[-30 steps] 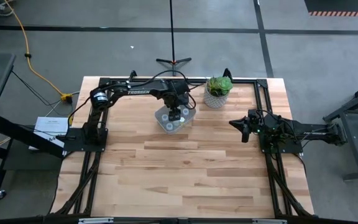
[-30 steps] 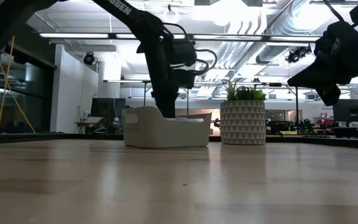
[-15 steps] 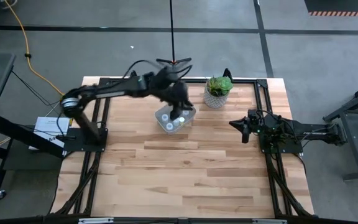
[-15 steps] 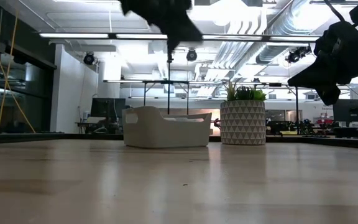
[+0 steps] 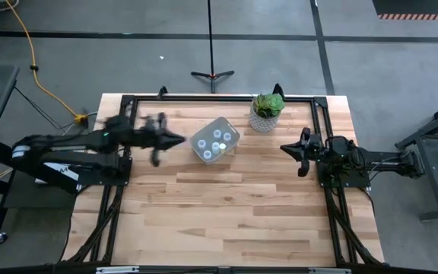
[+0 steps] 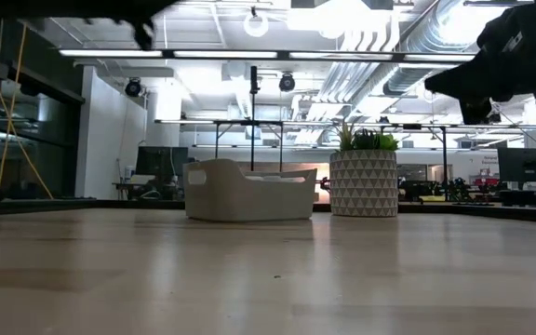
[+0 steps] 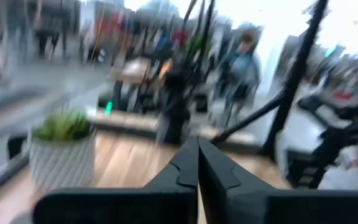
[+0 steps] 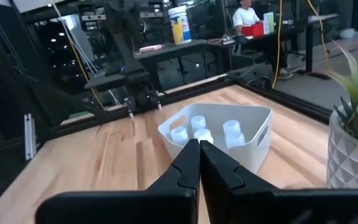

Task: Pick and place pill bottles into a basket
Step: Return to Home Position

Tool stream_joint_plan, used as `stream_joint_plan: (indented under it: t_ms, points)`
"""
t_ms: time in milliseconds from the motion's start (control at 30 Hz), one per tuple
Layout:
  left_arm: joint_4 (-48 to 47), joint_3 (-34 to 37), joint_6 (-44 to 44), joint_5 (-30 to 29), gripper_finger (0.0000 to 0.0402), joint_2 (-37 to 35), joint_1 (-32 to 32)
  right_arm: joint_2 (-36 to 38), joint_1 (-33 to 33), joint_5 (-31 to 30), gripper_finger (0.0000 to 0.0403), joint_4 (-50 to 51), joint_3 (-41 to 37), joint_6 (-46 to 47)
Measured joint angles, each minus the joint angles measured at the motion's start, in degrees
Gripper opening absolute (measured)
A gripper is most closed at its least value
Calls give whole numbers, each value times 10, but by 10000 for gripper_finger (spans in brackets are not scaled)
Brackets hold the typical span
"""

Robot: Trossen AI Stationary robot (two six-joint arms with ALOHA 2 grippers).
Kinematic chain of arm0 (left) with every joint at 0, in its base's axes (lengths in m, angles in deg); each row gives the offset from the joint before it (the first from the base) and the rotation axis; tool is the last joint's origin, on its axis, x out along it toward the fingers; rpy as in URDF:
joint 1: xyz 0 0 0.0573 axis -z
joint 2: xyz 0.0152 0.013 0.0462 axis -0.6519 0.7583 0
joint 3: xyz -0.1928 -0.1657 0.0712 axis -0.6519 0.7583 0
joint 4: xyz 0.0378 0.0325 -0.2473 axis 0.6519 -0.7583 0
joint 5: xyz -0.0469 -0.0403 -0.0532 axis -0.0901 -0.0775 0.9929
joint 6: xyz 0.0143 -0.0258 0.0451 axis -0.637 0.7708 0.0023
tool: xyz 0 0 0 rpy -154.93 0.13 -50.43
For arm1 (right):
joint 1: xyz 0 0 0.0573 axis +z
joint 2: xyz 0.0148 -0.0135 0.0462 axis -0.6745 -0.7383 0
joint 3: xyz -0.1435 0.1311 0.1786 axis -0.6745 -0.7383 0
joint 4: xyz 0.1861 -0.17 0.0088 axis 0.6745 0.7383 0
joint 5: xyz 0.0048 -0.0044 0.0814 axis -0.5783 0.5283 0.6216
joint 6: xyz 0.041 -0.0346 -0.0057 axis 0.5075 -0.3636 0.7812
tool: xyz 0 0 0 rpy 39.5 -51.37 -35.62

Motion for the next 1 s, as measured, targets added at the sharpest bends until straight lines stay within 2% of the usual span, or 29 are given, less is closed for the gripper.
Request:
stream_joint_plan:
  t_ms: [67, 200, 367, 467, 567, 767, 833, 900, 1000]
  points:
    - [29, 44, -18, 0, 21, -69, 7, 0, 0, 0, 2, -1, 0, -7]
    - [-11, 98, -71, -5, 31, -177, 27, 0, 0, 0, 1, 0, 0, -8]
    - [-144, 112, -46, -28, 85, -249, 32, 0, 0, 0, 1, 0, 1, -12]
    - [-179, 112, -64, -27, 68, -271, 32, 0, 0, 0, 1, 1, 1, -13]
    - [-177, 126, -89, -32, 22, -291, 32, 0, 0, 0, 1, 1, 1, -13]
    - [-116, 199, -66, -71, 45, -315, 32, 0, 0, 0, 2, 0, 1, -13]
    - [-98, 228, -65, -96, 39, -325, 32, 0, 0, -1, 1, 0, 1, -15]
    - [-72, 253, -65, -96, 22, -334, 32, 0, 0, -4, 1, 0, 1, -14]
    - [-33, 287, -50, -81, 20, -349, 32, 0, 0, -2, 1, -1, 1, -14]
